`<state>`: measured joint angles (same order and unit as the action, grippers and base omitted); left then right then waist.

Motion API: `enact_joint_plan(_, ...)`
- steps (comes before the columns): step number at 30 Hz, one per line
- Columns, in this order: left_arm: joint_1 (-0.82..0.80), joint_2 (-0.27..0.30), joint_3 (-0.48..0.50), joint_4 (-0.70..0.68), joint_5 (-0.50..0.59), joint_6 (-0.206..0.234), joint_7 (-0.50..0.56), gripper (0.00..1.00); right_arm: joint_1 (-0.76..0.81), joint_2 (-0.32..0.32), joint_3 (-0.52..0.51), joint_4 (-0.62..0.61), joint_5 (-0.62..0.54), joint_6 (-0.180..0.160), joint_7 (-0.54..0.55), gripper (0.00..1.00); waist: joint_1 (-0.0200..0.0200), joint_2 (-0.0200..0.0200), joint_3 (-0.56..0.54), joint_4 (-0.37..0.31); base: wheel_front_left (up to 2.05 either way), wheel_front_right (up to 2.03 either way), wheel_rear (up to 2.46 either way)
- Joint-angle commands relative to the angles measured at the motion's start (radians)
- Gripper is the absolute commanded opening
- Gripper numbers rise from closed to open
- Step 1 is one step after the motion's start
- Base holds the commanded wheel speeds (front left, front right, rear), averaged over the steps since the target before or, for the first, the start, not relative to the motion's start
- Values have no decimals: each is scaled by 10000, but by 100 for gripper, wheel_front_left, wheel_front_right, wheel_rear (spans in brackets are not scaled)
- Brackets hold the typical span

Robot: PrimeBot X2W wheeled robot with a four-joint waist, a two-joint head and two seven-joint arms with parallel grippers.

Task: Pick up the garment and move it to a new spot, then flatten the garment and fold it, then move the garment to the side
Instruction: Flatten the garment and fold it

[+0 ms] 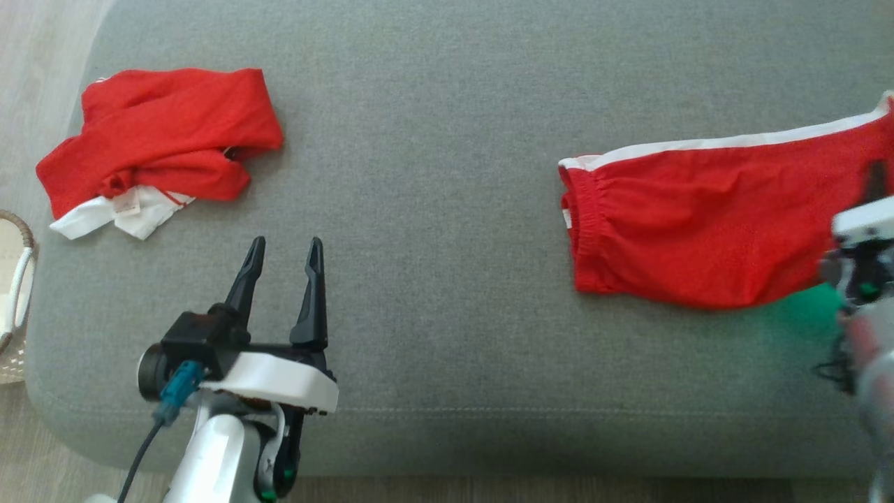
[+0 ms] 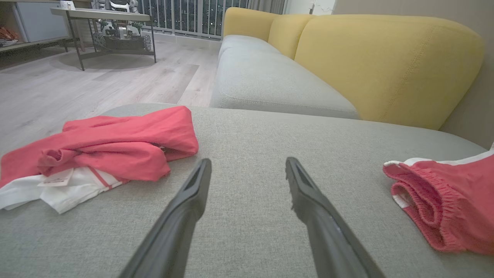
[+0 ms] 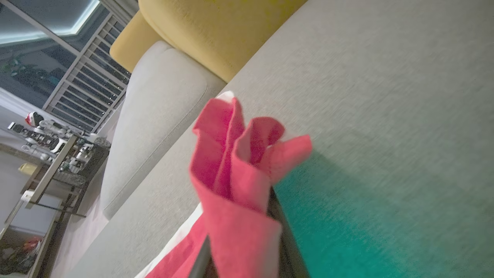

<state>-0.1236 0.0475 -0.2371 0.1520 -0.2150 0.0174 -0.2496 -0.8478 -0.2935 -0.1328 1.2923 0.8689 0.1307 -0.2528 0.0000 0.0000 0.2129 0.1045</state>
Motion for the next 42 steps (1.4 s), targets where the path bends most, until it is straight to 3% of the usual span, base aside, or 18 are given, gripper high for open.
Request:
enact_joint_plan(1, -81, 28, 332, -288, -43, 44, -122, 100, 17, 351, 27, -322, -309, 0, -87, 0, 0, 0, -32, -15, 0, 0, 0)
enact_joint_plan(8, 5, 28, 328, -228, -105, 81, -122, 100, 683, 1246, -1547, -1613, -2781, 0, -88, 0, 0, 0, -305, -95, 0, 0, 0)
enact_joint_plan(13, 104, 28, 335, -198, -170, 95, -122, 100, 1173, 2169, -1868, -3084, -4293, 0, -88, 0, 0, 0, -572, -97, 0, 0, 0)
enact_joint_plan(17, 193, 28, 288, -190, -204, 118, -122, 100, 1630, 2412, -1137, -4013, -4606, 0, -89, 0, 0, 0, -755, -34, 0, 0, 0)
enact_joint_plan(19, 235, 28, 284, -199, -244, 138, -122, 100, 1970, 2426, 274, -4383, -3727, 0, -89, 0, 0, 0, -800, 72, 0, 0, 0)
enact_joint_plan(26, 287, 28, 306, -201, -311, 135, -122, 100, 2646, 2430, 2201, -5131, -2813, 0, -89, 0, 0, 0, -796, 267, 0, 0, 0)
enact_joint_plan(35, 253, 28, 238, -179, -347, 148, -122, 100, 2802, 2431, 3433, -5014, -2634, 0, -89, 0, 0, 0, -600, 532, 0, 0, 0)
enact_joint_plan(42, 160, 28, 156, -171, -433, 188, -122, 100, 2501, 2432, 3919, -4175, -3368, 0, -89, 0, 0, 0, -433, 630, 0, 0, 0)
